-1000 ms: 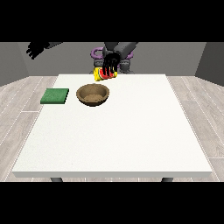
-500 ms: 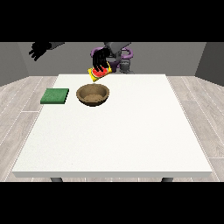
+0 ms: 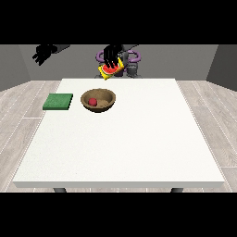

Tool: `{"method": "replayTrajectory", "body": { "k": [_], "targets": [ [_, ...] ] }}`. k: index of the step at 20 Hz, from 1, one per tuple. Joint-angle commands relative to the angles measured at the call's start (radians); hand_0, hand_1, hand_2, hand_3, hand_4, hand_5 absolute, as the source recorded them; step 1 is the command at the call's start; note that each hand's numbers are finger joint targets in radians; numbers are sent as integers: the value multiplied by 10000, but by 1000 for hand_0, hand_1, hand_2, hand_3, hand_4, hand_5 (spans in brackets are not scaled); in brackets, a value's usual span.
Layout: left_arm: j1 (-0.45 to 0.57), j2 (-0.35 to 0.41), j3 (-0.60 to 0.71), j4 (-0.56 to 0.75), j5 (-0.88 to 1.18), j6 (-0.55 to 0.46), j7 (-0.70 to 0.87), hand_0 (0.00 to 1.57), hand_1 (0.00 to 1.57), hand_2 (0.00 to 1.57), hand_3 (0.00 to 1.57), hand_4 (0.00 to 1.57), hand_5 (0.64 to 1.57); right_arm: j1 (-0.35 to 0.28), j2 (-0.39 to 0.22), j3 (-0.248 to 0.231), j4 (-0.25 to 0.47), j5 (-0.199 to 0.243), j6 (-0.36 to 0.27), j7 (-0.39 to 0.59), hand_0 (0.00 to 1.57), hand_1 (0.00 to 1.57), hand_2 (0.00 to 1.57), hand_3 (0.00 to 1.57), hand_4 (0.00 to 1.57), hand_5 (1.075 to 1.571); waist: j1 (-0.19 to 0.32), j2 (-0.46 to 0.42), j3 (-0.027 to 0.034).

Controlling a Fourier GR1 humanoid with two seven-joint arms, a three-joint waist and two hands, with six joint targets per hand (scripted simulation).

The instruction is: Pick the cup and pour the ball into the bowl, then pick the bowl and place it on the pad

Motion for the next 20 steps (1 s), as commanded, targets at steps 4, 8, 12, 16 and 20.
{"method": "replayTrajectory", "body": {
  "k": [4, 8, 12, 16, 20],
  "targets": [
    [1153, 762, 3018, -2015, 3315, 2044, -1757, 949, 949, 1367, 1079, 1300, 1556, 299, -152, -487, 148, 35, -615, -87, 0, 0, 0, 107, 740, 1551, 1518, -142, -64],
    [1075, 482, 5294, -3257, 6088, 2383, -2591, 0, 0, 0, 0, 1180, 1551, 124, 203, -333, 72, 353, -1237, -243, 0, 0, 0, 0, 784, 1557, 2204, 166, -141],
    [1108, 527, 7307, -4103, 9024, 1371, -3350, 0, 0, 0, 0, 1092, 1571, 231, 377, -403, 154, 389, -1584, -194, 0, 0, 0, 0, 783, 1555, 2593, 440, -128],
    [1018, 1337, 8647, -4448, 11327, -702, -4283, 0, 0, 0, 0, 1054, 1566, 167, 943, -458, 306, 426, -2074, -717, 0, 0, 0, 0, 747, 1563, 3183, 1273, -44],
    [683, 2117, 9541, -4427, 12712, -2204, -4086, 0, 0, 0, 0, 1058, 1561, -3, 1336, -352, 720, 649, -2327, -1479, 0, 0, 0, 0, 730, 1566, 3488, 1765, 1]
  ]
}}
